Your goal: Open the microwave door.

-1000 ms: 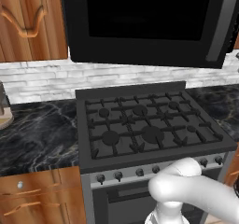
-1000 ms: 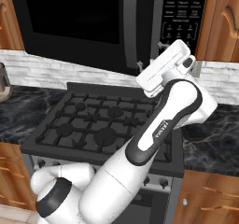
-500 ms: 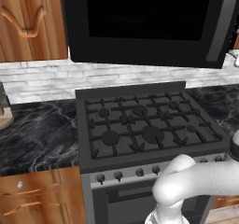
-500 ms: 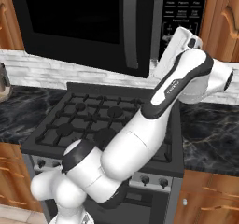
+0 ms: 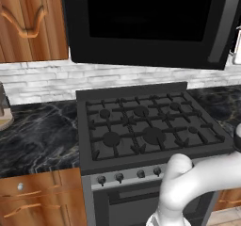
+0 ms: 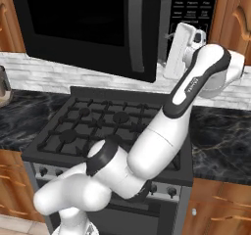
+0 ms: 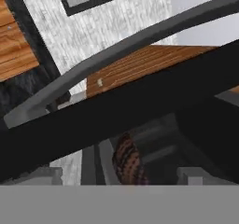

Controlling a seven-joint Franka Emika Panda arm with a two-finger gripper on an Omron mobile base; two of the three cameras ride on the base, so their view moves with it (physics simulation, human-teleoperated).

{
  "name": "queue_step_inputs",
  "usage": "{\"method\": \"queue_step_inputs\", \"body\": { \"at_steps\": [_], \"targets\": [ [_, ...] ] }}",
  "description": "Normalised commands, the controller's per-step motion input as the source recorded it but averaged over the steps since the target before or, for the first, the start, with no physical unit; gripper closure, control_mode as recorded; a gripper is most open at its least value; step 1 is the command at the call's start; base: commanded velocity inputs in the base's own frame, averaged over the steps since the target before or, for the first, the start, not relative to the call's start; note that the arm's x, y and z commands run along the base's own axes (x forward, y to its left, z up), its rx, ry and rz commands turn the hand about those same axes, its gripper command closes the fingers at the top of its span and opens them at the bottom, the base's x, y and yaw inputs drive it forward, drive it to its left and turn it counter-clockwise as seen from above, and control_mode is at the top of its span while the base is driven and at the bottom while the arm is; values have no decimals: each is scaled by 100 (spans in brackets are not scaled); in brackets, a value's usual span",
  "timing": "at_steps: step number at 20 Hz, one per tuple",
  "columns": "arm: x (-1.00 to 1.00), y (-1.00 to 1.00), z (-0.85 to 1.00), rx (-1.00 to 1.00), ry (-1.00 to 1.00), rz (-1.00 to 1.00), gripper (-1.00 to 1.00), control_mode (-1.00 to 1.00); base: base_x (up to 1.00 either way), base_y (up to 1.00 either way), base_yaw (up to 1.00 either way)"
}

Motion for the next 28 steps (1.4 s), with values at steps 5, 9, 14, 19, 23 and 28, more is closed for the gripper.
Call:
{"method": "queue_step_inputs", "body": {
  "at_steps": [5,9,14,19,23,28],
  "targets": [
    [-64,98,0,-8,-9,40,-100,-100,0,0,0],
    [-58,89,4,-3,-5,45,-100,-100,0,0,0],
    [-67,49,1,0,-8,48,-100,-100,0,0,0],
    [-92,46,0,3,-19,36,-100,-100,0,0,0],
    [-100,51,0,4,-37,21,-100,-100,0,0,0],
    [-100,82,-8,0,-50,7,-100,-100,0,0,0]
  ]
}}
